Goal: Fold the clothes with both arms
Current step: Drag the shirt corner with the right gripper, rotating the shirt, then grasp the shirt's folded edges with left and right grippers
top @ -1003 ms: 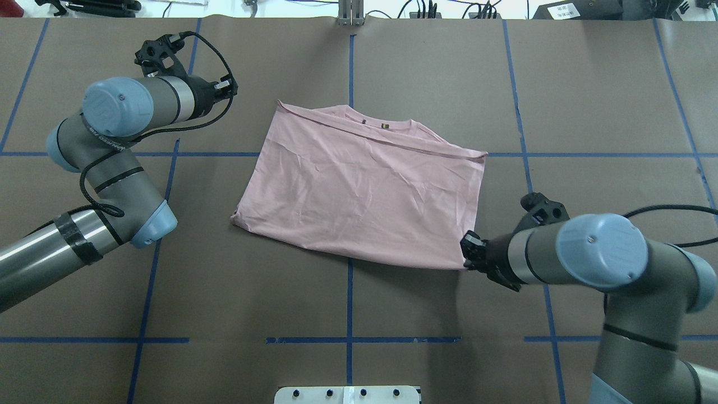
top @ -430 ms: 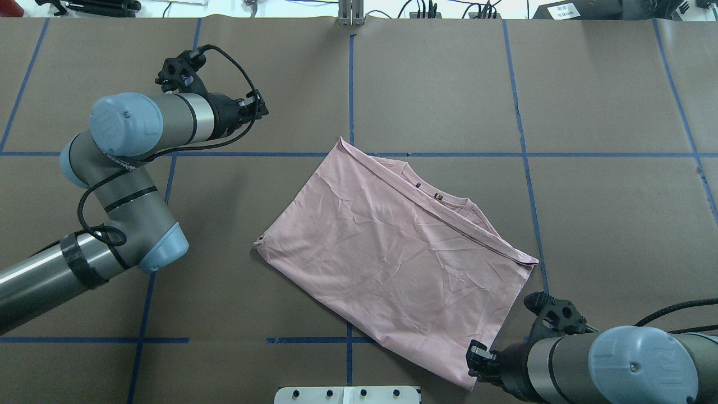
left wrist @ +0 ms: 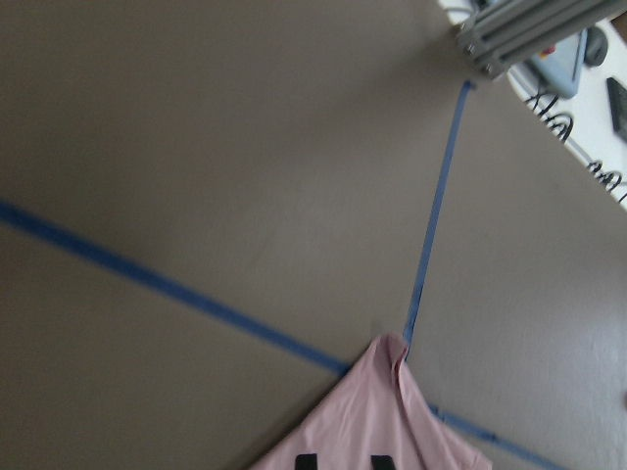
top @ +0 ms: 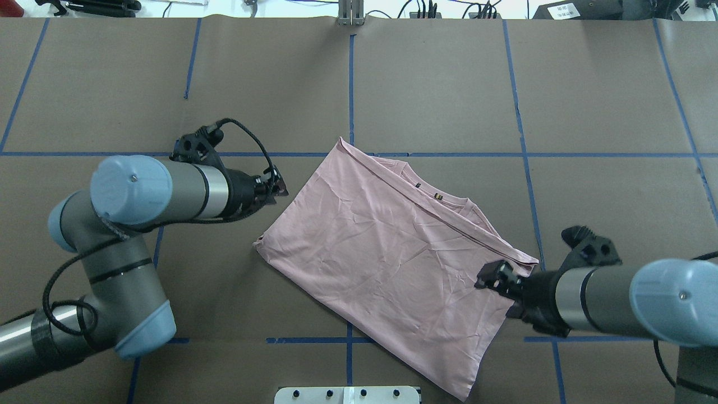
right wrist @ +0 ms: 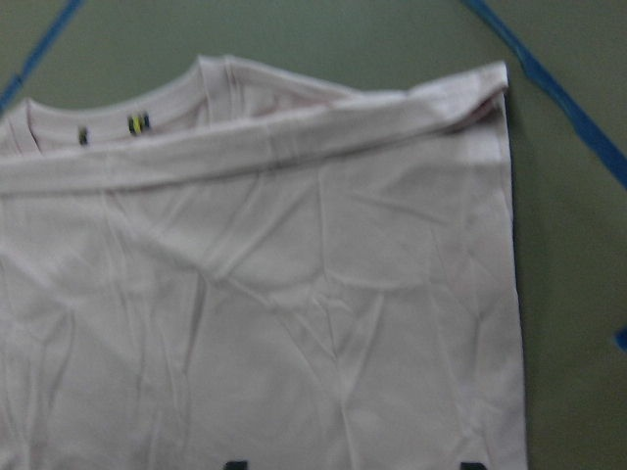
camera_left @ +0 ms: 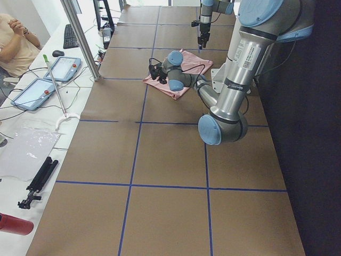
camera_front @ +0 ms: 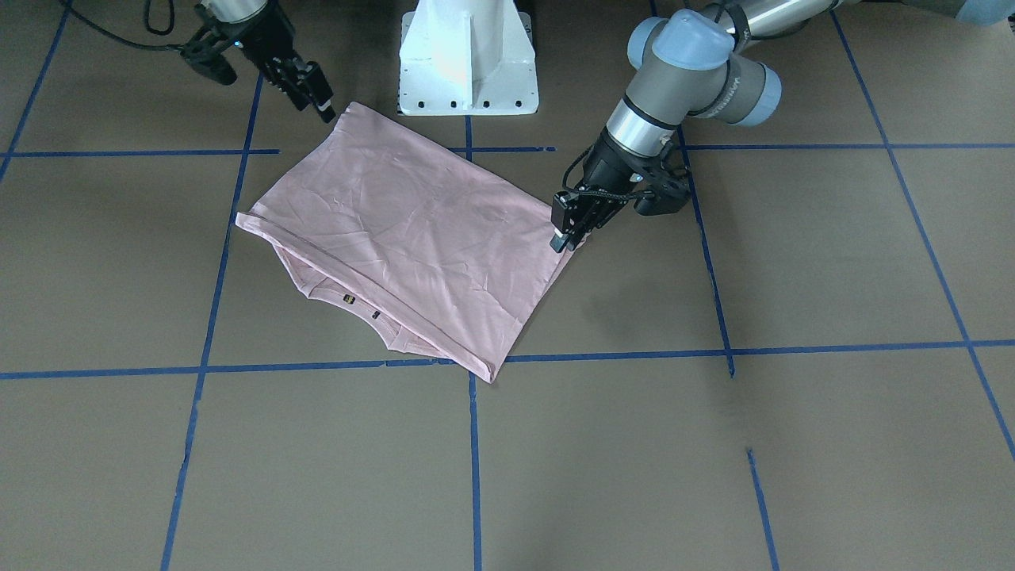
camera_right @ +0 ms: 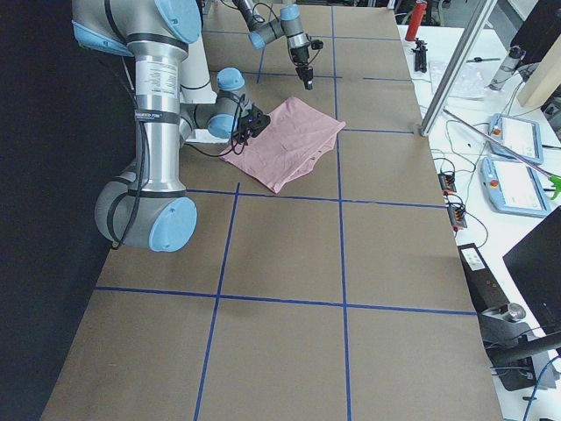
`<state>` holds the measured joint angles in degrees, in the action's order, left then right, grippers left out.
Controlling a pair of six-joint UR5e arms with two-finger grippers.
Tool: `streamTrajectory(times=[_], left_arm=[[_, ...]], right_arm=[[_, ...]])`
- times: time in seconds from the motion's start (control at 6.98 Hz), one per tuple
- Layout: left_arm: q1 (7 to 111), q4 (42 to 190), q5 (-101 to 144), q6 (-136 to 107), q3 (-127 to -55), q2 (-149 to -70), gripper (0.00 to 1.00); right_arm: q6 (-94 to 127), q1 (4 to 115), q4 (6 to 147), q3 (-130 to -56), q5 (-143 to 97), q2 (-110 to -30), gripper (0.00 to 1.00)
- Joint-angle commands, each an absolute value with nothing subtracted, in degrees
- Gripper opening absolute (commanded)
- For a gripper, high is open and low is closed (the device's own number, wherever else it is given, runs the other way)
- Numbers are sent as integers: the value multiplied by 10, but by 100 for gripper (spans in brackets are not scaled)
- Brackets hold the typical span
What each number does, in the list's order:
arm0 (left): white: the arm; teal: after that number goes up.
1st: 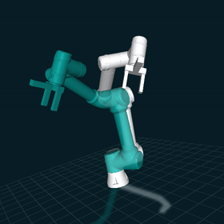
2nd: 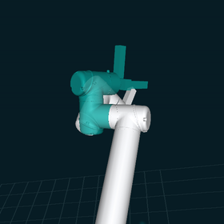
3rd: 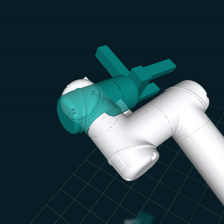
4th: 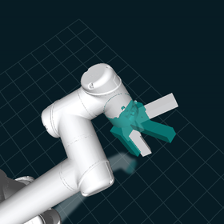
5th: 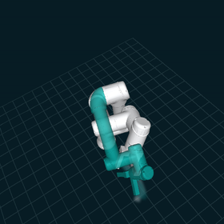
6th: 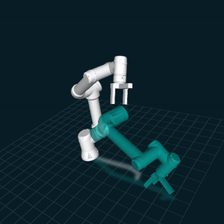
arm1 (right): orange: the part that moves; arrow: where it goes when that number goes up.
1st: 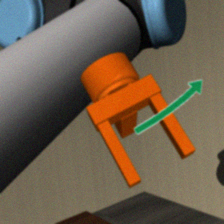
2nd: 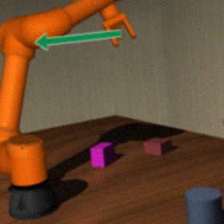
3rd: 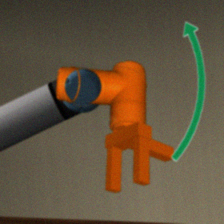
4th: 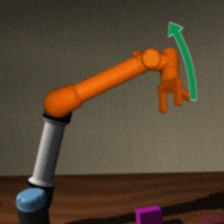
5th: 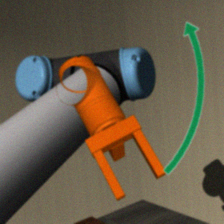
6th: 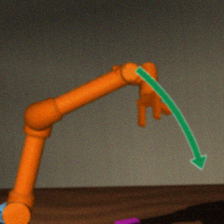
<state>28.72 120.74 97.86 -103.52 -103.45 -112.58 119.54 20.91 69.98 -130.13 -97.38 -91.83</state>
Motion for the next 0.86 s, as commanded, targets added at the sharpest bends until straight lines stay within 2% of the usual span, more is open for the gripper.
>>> streamTrajectory(times=[0.0, 0.72], left_arm=[[214, 1060, 920, -1040, -1051, -1126, 47], [212, 992, 895, -1032, -1044, -1140, 47]], right_arm=[[1150, 302, 702, -1226, -973, -842, 100], [1150, 302, 707, -1219, -957, -838, 100]])
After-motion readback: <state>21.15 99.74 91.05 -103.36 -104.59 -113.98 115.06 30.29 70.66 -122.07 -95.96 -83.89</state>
